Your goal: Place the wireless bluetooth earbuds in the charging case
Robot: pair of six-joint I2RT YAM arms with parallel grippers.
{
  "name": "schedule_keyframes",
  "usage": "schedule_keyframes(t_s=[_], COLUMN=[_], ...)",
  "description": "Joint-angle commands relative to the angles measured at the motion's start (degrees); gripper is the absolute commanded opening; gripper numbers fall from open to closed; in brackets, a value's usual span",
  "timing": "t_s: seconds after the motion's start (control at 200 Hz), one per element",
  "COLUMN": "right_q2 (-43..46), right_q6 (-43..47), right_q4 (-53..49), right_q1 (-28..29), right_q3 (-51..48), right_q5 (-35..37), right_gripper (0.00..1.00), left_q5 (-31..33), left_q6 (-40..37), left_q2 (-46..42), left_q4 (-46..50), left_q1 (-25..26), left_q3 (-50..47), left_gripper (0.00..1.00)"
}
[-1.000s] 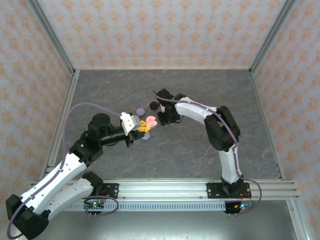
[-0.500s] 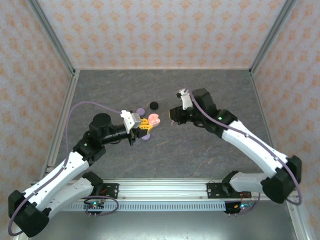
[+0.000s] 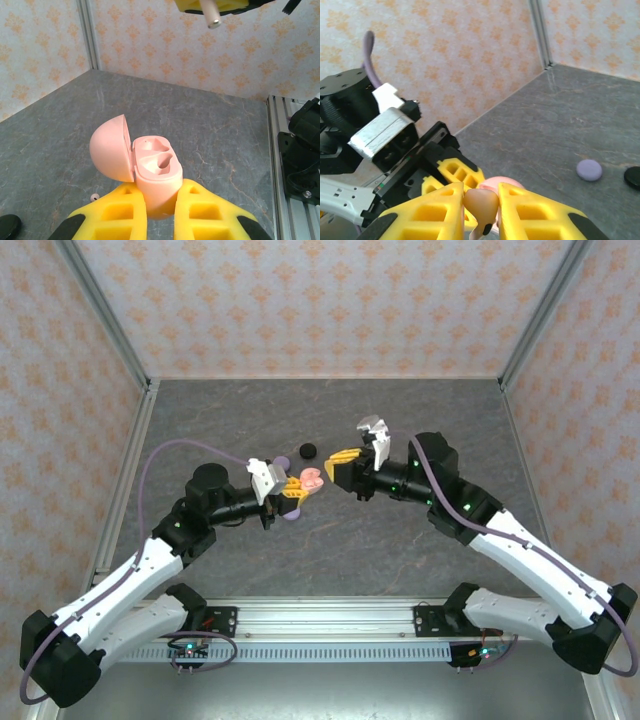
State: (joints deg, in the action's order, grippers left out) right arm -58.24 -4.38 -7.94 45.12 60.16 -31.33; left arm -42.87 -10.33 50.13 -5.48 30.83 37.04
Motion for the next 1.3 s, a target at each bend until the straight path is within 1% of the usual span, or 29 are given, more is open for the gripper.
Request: schedule_keyframes(t_s=[0.0,0.195,0.455,0.656,1.111,1.296], right_q2=[-1.11,-3.53,-5.26,-5.85,-7.6,-8.28], right_q6=[2.37,4.11,3.5,3.25,4.52,5.17], right_q4=[5.42,6.61,8.55,9.94,7.91,6.64], right_q1=[1.98,4.07,4.68,4.8,4.8,4.89], right_q3=[-1.13,-1.73,-3.84,-4.26,-4.57,-4.46], right_q5=[0.45,1.95,5.22,6.06,7.82,6.75], right_gripper=[0.21,0.21,0.21,0.21,0.21,0.21], left_q5=[-0.5,-0.46,-0.37,-0.38,0.04,0.57], left_q6=[0.7,1.58,2.33,2.42,2.51,2.68], left_q2=[0.06,0.06,0.33,0.58,0.36,0.11], left_q4=[-2.83,-3.44,-4.0,-3.87,-3.12,-2.96], left_q1=[0.38,0.43,0.42,0.43,0.5,0.45], left_q3=[1.7,1.7,1.81,1.94,2.07,1.9], left_gripper=[0.01,0.01,0.01,0.01,0.01,0.01])
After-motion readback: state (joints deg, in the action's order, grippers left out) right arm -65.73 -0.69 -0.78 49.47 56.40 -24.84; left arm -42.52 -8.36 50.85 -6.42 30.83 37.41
